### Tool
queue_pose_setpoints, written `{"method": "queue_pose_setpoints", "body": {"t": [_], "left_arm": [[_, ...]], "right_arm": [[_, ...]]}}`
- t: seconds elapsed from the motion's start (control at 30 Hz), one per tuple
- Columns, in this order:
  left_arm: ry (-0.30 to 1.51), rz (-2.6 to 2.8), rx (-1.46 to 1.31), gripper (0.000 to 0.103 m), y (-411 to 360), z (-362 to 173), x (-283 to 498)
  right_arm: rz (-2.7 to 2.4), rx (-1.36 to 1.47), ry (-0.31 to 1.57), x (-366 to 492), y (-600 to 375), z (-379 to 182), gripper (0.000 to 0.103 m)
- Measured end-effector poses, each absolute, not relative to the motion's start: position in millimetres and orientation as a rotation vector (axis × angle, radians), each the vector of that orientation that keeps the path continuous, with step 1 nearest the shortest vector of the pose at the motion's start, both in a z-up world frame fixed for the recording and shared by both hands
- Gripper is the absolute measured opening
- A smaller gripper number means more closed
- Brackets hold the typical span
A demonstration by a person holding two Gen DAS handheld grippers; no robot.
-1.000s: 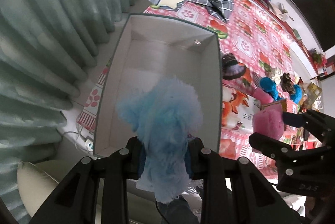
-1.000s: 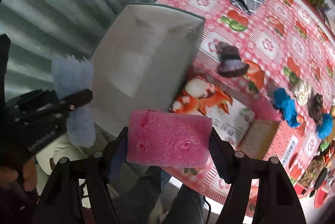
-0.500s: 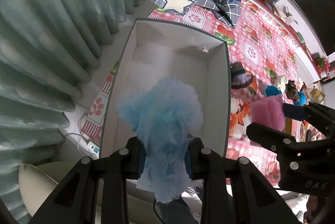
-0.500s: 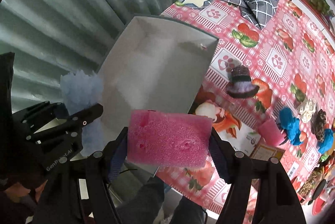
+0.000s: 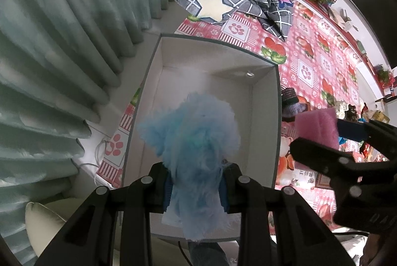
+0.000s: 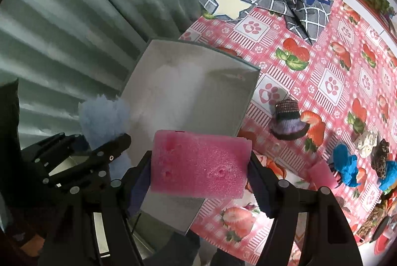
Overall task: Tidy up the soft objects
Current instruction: 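Carry the blue plush and pink sponge with both tools over the white box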
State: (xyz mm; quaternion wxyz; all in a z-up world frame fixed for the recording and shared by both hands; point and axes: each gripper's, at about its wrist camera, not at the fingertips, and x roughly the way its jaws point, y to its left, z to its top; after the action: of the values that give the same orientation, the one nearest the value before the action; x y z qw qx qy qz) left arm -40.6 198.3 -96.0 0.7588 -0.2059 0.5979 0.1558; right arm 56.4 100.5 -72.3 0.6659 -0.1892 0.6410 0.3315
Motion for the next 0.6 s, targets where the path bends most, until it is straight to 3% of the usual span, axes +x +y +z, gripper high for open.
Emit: {"method": "queue_pose_setpoints", "body": {"t": [0.6], "left_arm": [[1.33, 0.345, -0.519, 0.034, 205.3, -118.7, -31.1]], "right_arm": [[0.74, -0.363, 1.526, 80.5, 117.5, -95.5, 0.073]]}}
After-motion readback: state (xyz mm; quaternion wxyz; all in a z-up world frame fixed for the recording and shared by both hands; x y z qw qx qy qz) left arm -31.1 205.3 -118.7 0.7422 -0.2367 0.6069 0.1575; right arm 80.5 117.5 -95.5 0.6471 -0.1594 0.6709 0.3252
